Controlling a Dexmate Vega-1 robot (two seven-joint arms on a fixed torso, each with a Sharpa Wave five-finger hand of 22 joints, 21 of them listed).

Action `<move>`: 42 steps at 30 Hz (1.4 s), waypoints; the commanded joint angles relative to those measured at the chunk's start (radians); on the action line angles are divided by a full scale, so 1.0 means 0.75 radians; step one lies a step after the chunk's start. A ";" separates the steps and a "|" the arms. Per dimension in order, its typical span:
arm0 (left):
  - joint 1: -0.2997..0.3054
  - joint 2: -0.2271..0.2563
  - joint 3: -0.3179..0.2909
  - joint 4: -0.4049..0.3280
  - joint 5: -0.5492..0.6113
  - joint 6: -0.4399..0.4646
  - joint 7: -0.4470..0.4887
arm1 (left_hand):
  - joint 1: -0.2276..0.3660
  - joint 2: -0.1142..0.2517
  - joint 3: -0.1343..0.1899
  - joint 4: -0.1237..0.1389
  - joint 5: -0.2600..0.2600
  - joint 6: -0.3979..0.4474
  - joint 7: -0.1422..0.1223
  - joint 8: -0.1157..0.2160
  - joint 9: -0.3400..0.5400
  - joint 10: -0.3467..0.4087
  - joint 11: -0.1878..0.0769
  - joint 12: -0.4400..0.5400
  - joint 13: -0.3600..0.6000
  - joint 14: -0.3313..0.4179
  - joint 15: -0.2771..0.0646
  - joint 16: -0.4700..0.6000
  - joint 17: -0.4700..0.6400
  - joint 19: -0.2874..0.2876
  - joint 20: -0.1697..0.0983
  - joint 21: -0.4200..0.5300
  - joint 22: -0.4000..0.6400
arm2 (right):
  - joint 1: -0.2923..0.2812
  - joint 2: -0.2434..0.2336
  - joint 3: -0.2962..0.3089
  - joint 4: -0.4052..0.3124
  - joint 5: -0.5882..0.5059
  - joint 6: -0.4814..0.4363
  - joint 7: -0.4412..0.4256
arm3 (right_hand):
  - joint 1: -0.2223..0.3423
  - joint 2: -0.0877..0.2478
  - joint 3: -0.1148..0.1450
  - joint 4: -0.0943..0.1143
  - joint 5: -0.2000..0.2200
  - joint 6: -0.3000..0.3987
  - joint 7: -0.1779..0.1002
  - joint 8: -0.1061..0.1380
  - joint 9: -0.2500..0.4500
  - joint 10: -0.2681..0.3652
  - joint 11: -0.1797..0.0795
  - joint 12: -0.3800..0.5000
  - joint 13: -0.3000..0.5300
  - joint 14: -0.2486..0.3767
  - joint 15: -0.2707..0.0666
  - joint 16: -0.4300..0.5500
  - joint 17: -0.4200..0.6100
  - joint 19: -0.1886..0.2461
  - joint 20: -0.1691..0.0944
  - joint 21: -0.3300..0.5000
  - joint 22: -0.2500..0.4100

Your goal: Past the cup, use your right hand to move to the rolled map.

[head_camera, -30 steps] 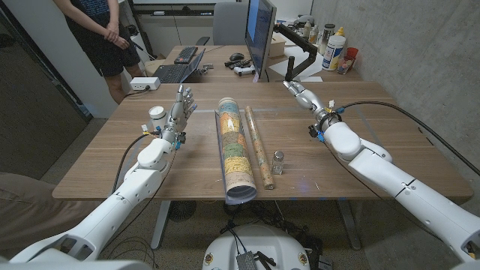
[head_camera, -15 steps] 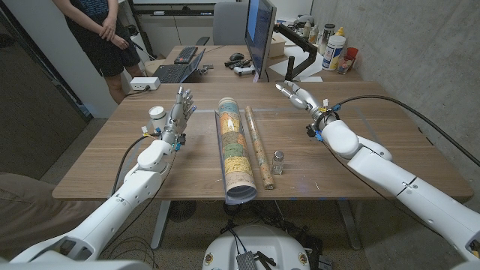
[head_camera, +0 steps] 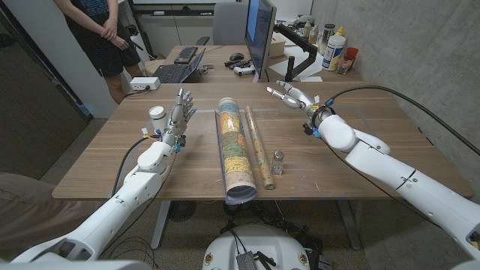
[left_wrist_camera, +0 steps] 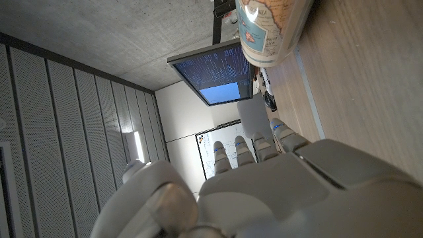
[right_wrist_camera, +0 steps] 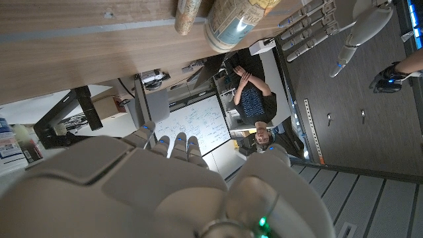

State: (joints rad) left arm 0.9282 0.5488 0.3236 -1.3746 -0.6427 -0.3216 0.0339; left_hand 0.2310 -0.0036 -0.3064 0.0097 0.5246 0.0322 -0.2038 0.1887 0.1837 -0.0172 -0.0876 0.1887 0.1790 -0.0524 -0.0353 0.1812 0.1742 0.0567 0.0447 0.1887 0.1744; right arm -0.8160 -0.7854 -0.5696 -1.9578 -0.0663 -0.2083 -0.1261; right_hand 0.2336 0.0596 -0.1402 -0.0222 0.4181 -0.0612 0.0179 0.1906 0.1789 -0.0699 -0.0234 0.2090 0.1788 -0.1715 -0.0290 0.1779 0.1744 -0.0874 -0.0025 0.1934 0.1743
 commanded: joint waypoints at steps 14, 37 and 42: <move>0.025 0.025 0.000 -0.049 0.023 0.024 0.037 | 0.017 -0.001 -0.013 0.000 0.006 -0.004 0.000 0.006 0.003 -0.007 -0.008 0.006 0.005 -0.017 -0.054 0.003 0.007 0.001 -0.006 0.006 0.004 | 0.076 0.009 -0.086 0.014 -0.189 0.012 0.123 | -0.034 0.002 -0.022 0.019 0.006 0.003 -0.013 0.003 0.007 0.000 -0.017 0.003 0.008 -0.040 -0.031 0.009 0.007 0.008 0.009 0.006 0.006; 0.029 0.047 0.018 -0.102 0.061 0.068 0.067 | 0.017 -0.002 -0.014 0.001 0.005 -0.006 -0.002 0.005 0.003 -0.012 -0.005 0.005 0.005 -0.021 -0.051 0.004 0.007 -0.001 -0.003 0.006 0.004 | 0.109 -0.012 -0.119 0.036 -0.270 0.044 0.227 | -0.066 -0.007 -0.039 0.032 0.007 0.000 -0.020 0.001 0.007 -0.002 -0.019 0.002 0.008 -0.040 -0.036 0.009 0.007 0.003 0.011 0.003 0.006; 0.031 0.054 0.016 -0.114 0.067 0.081 0.077 | 0.016 -0.002 -0.014 0.002 0.005 -0.006 -0.001 0.006 0.003 -0.013 -0.005 0.005 0.005 -0.024 -0.049 0.003 0.007 -0.003 -0.003 0.005 0.004 | 0.120 -0.020 -0.138 0.024 -0.329 0.044 0.248 | -0.071 -0.009 -0.043 0.034 0.008 -0.004 -0.021 -0.001 0.007 -0.011 -0.021 -0.001 0.008 -0.043 -0.035 0.007 0.007 0.002 0.010 0.003 0.006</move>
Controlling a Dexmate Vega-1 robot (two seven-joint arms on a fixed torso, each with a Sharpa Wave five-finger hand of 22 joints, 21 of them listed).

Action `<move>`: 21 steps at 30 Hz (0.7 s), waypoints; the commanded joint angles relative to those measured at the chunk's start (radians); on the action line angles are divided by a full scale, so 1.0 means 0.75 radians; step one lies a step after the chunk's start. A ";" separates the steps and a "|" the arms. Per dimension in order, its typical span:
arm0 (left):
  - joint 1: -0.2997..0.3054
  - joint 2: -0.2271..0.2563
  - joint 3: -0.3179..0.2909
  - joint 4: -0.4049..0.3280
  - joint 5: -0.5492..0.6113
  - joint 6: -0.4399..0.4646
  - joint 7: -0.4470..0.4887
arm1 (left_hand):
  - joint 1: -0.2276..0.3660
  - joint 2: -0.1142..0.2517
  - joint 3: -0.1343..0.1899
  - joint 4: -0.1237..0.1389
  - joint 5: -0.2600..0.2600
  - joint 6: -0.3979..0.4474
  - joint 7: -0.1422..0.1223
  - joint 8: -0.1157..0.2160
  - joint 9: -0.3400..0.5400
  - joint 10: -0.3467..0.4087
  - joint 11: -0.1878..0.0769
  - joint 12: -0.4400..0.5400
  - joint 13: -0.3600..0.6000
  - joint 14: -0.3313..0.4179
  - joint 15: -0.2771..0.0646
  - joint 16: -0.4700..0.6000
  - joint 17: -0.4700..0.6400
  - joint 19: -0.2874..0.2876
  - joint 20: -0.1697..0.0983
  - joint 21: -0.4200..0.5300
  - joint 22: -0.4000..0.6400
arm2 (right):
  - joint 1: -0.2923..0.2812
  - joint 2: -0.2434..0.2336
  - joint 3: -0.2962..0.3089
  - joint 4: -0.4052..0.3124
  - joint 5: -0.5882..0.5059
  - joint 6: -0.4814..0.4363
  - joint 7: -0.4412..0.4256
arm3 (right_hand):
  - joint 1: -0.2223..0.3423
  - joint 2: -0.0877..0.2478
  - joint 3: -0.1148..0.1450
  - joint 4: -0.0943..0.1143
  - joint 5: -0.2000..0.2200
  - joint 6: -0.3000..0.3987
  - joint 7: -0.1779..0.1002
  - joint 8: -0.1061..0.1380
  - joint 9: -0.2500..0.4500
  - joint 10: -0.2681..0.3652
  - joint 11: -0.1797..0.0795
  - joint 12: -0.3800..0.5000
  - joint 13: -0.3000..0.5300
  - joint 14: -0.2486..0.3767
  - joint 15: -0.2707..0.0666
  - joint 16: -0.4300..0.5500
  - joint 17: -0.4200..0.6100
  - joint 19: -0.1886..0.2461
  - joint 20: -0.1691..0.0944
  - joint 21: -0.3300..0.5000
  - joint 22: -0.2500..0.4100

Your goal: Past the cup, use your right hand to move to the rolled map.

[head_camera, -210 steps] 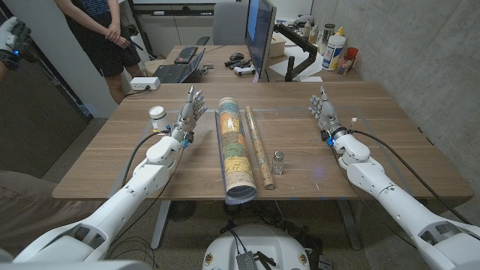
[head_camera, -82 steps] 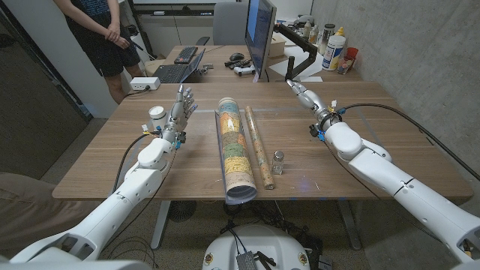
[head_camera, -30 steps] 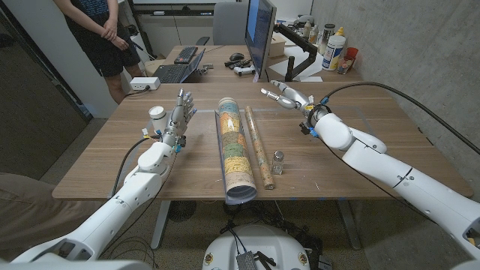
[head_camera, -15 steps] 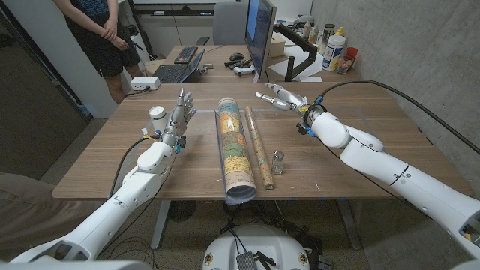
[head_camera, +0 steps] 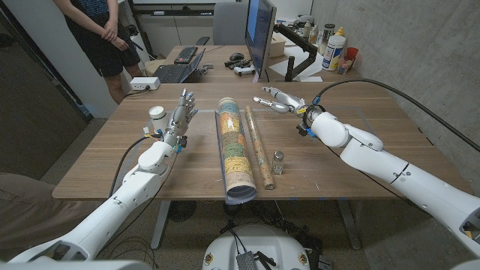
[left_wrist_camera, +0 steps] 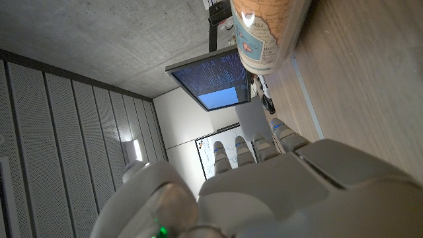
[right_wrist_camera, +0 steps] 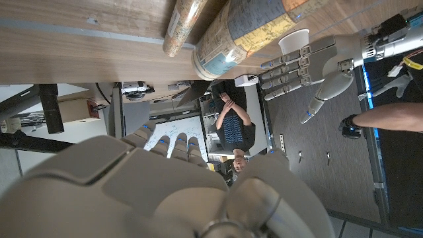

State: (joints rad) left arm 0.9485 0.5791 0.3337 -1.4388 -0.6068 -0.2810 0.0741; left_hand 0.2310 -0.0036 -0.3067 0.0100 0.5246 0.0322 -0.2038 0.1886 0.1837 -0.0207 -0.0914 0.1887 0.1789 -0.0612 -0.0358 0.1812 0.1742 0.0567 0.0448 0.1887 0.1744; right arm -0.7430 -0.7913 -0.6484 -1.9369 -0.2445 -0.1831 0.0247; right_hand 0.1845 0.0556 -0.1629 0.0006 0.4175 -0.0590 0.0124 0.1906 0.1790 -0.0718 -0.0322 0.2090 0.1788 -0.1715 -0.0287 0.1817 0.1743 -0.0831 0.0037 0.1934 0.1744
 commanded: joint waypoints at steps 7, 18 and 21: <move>0.023 0.010 -0.009 -0.046 0.020 0.014 0.049 | 0.016 -0.002 -0.014 0.002 0.005 -0.009 0.000 0.004 0.003 -0.013 0.001 0.004 0.005 -0.015 -0.047 0.003 0.007 -0.004 -0.002 0.005 0.004 | 0.037 -0.017 -0.071 -0.034 -0.199 -0.017 0.091 | -0.009 -0.007 -0.016 0.004 0.010 -0.014 -0.013 -0.003 0.007 -0.012 -0.012 -0.003 0.008 -0.046 -0.036 0.001 0.007 -0.006 0.002 0.002 0.006; 0.024 0.009 -0.005 -0.042 0.018 0.017 0.039 | 0.016 -0.003 -0.015 0.003 0.005 -0.009 -0.002 0.005 0.003 -0.010 0.002 0.006 0.005 -0.013 -0.047 0.004 0.007 -0.003 -0.004 0.006 0.004 | 0.054 -0.006 -0.116 -0.087 -0.354 -0.064 0.167 | -0.013 -0.012 -0.021 0.004 0.014 -0.016 -0.013 -0.002 0.008 -0.016 -0.008 -0.003 0.008 -0.051 -0.033 -0.001 0.006 -0.012 0.001 0.000 0.006; 0.019 0.009 -0.005 -0.035 0.017 0.017 0.034 | 0.016 -0.003 -0.015 0.004 0.005 -0.009 -0.001 0.005 0.003 -0.010 0.001 0.006 0.005 -0.015 -0.047 0.004 0.007 -0.003 -0.005 0.006 0.004 | 0.058 0.000 -0.123 -0.094 -0.383 -0.076 0.188 | -0.015 -0.013 -0.023 0.005 0.014 -0.016 -0.012 -0.002 0.008 -0.016 -0.008 -0.003 0.008 -0.054 -0.034 -0.002 0.006 -0.015 0.000 -0.001 0.006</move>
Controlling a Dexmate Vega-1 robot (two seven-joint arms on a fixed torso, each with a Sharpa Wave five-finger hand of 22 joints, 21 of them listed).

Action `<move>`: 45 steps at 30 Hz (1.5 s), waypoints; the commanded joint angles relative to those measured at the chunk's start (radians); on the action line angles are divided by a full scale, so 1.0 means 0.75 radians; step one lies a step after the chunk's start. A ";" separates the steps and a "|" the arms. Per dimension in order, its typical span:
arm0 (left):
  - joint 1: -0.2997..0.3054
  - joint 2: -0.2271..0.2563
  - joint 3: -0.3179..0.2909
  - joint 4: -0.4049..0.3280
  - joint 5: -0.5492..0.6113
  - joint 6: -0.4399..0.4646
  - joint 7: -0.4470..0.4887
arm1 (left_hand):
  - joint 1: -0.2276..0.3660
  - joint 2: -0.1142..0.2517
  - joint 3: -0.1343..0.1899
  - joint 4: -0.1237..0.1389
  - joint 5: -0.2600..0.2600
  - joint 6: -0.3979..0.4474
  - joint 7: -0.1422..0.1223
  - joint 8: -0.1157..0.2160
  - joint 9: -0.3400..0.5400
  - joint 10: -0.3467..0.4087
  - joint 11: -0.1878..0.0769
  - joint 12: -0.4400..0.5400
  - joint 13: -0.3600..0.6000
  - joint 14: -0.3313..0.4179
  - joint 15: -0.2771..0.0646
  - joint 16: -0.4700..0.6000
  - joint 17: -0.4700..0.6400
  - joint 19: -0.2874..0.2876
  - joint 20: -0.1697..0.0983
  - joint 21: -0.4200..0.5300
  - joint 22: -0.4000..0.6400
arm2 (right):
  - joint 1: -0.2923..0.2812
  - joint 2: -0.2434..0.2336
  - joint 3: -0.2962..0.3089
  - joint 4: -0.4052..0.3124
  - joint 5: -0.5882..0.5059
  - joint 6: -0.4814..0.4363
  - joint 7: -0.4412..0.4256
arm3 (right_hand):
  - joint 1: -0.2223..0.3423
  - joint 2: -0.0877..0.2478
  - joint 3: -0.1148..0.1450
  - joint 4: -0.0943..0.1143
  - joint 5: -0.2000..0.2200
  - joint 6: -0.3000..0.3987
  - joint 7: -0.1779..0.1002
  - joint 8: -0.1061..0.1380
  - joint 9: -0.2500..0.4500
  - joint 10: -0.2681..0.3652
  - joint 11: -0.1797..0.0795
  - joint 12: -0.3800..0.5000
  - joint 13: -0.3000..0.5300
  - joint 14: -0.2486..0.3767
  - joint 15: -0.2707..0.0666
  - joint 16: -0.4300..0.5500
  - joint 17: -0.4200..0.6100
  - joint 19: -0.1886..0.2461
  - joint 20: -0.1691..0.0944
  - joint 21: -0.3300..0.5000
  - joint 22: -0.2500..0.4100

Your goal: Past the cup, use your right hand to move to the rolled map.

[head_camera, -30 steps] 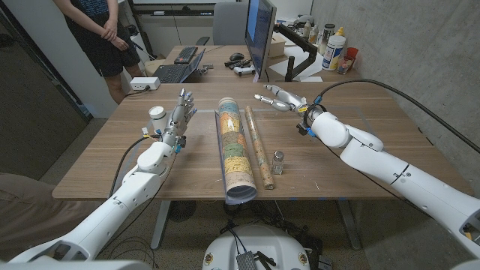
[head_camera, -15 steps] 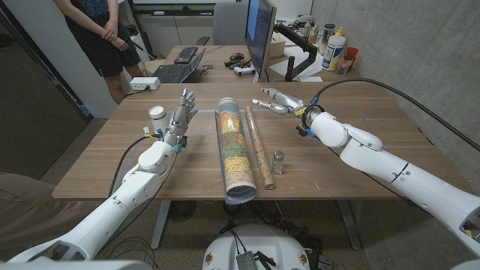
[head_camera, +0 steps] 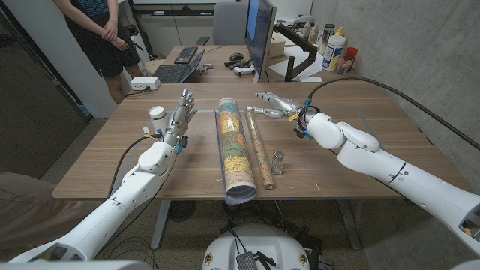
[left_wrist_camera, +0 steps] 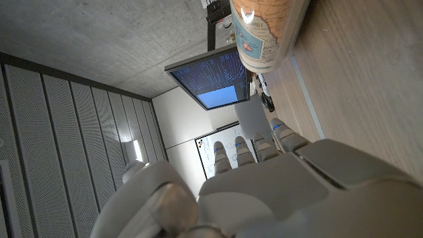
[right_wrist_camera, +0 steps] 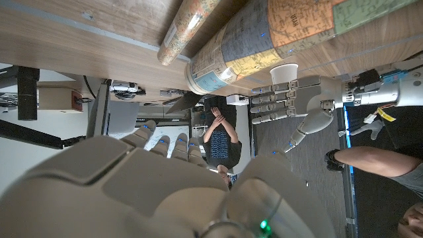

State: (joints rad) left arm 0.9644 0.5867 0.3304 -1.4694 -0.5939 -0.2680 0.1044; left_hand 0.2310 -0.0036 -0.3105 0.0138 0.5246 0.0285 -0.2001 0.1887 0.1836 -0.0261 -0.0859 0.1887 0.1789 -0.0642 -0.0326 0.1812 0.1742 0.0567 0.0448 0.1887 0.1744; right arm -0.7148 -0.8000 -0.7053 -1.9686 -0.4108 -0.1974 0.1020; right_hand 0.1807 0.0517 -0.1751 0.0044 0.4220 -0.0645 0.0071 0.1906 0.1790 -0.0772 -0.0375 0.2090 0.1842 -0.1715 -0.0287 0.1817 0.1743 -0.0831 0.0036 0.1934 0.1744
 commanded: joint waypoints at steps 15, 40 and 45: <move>-0.013 0.000 -0.003 0.037 -0.013 -0.002 -0.029 | 0.016 -0.003 -0.011 0.000 0.004 -0.005 -0.005 0.005 0.003 -0.004 -0.007 0.007 0.005 -0.011 -0.051 0.005 0.007 -0.003 -0.004 0.006 0.004 | 0.024 0.055 -0.069 -0.040 -0.262 -0.014 0.090 | -0.019 -0.014 -0.017 0.001 0.017 -0.070 0.003 -0.018 0.008 -0.025 0.000 -0.007 0.001 -0.059 -0.031 -0.002 0.006 -0.019 -0.002 -0.001 0.005; -0.033 0.005 -0.009 0.056 -0.014 -0.009 -0.039 | 0.016 -0.004 -0.011 0.002 0.004 -0.008 -0.003 0.005 0.003 -0.004 -0.006 0.008 0.005 -0.015 -0.052 0.005 0.007 -0.003 -0.007 0.007 0.004 | 0.052 0.101 -0.095 -0.004 -0.373 0.163 0.108 | -0.026 -0.019 -0.029 0.002 0.032 -0.124 0.003 -0.013 0.010 -0.024 -0.010 -0.003 0.002 -0.048 -0.036 0.002 0.005 -0.001 -0.010 0.005 0.005; -0.028 0.009 -0.009 0.049 -0.014 -0.005 -0.037 | 0.016 -0.004 -0.011 0.002 0.004 -0.014 -0.002 0.003 0.003 -0.005 -0.007 0.008 0.005 -0.014 -0.053 0.006 0.007 -0.003 -0.007 0.007 0.004 | 0.055 0.109 -0.098 0.013 -0.394 0.197 0.100 | -0.028 -0.020 -0.031 0.002 0.034 -0.122 0.000 -0.010 0.010 -0.029 -0.010 -0.005 0.002 -0.050 -0.035 0.002 0.005 -0.003 -0.009 0.004 0.005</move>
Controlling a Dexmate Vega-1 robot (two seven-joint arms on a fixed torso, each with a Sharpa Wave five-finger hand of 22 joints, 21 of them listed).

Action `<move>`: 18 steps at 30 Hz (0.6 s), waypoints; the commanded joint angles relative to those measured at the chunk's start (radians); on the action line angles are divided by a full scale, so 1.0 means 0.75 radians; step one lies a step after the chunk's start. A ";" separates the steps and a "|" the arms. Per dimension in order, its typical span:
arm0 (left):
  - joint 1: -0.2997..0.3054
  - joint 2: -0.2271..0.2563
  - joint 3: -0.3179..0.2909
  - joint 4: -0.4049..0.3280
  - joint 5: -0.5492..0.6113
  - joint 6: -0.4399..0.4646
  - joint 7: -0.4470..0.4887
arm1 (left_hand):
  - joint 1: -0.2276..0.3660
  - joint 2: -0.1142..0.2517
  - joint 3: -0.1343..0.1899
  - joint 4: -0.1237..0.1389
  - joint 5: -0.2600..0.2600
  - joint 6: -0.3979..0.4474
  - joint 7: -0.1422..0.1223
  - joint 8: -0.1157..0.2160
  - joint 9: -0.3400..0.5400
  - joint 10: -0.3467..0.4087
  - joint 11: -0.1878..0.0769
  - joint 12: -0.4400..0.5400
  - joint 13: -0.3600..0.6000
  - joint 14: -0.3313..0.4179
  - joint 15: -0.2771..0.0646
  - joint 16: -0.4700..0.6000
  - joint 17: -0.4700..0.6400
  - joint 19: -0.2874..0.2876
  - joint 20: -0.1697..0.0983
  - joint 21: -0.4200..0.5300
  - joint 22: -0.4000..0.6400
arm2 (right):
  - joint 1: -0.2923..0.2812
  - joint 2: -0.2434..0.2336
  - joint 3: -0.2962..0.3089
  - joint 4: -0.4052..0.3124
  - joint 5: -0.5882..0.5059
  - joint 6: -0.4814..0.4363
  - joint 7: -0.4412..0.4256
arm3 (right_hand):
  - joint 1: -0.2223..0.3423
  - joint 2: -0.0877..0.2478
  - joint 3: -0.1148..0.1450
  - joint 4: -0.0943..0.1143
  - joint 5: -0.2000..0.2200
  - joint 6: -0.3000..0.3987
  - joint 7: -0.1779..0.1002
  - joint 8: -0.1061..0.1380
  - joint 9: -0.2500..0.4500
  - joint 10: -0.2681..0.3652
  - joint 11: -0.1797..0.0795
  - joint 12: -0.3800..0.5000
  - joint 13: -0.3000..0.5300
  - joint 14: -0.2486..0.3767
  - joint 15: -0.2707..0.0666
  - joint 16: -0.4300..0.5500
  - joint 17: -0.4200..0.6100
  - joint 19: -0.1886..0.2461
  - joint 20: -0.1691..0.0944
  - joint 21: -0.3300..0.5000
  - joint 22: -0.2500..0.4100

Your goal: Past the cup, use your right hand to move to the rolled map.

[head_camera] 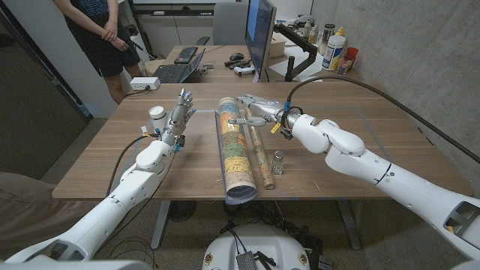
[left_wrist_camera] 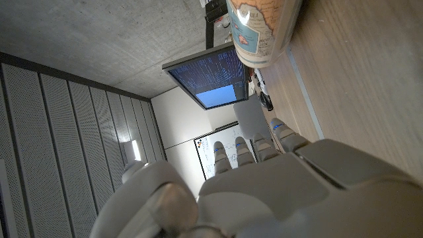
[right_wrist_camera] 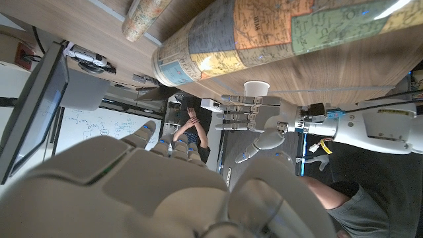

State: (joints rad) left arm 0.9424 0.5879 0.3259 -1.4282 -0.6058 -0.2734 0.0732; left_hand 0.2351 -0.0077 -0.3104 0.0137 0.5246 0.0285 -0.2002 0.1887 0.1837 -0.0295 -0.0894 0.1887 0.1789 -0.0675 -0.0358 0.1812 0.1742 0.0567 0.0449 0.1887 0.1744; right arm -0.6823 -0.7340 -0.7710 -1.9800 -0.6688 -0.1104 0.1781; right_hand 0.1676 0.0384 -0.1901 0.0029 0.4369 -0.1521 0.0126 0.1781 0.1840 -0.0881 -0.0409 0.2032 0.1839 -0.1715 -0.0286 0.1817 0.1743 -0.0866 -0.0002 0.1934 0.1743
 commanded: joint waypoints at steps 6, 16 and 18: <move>0.005 0.010 -0.004 -0.011 0.005 0.003 0.009 | 0.011 0.001 -0.011 0.002 0.004 -0.015 -0.003 0.002 0.003 -0.002 -0.004 0.007 0.005 -0.010 -0.050 0.006 0.007 -0.003 -0.007 0.007 0.004 | 0.020 0.033 -0.019 0.046 -0.077 0.113 0.003 | -0.012 -0.003 -0.013 0.005 0.016 -0.006 -0.009 0.008 0.003 -0.018 -0.005 0.002 0.002 -0.048 -0.037 0.002 0.005 0.002 -0.004 0.004 0.005; 0.013 0.012 -0.010 -0.026 0.008 0.008 0.028 | 0.014 0.001 -0.011 0.007 0.004 -0.223 -0.009 -0.035 0.004 -0.043 -0.009 -0.002 0.005 -0.012 -0.052 0.007 0.007 -0.003 -0.009 0.008 0.004 | 0.027 0.042 -0.038 0.071 -0.187 0.154 -0.030 | -0.016 -0.005 -0.017 0.006 0.021 -0.022 -0.013 0.006 0.003 -0.019 -0.011 0.003 0.002 -0.035 -0.037 0.006 0.005 0.015 -0.004 0.008 0.005; 0.011 0.013 -0.009 -0.026 0.011 0.006 0.026 | 0.014 0.001 -0.011 0.007 0.004 -0.223 -0.007 -0.032 0.004 -0.044 -0.009 -0.001 0.005 -0.013 -0.050 0.007 0.007 -0.003 -0.009 0.008 0.004 | 0.026 0.040 -0.034 0.074 -0.184 0.171 -0.035 | -0.016 -0.005 -0.017 0.006 0.022 -0.022 -0.013 0.007 0.004 -0.019 -0.012 0.003 0.002 -0.032 -0.038 0.007 0.005 0.022 -0.004 0.010 0.005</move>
State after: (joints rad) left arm 0.9474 0.5943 0.3207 -1.4386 -0.6027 -0.2734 0.0852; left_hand 0.2350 -0.0077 -0.3147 0.0181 0.5246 -0.1260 -0.2039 0.1654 0.1836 -0.0549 -0.0932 0.1887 0.1789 -0.0674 -0.0358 0.1812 0.1742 0.0510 0.0393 0.1887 0.1744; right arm -0.6663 -0.7099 -0.7918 -1.9429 -0.7564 -0.0259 0.1735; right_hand 0.1623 0.0331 -0.1944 0.0072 0.4443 -0.1593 0.0054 0.1781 0.1839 -0.0935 -0.0462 0.2033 0.1838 -0.1715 -0.0286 0.1817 0.1743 -0.0792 -0.0071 0.1934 0.1743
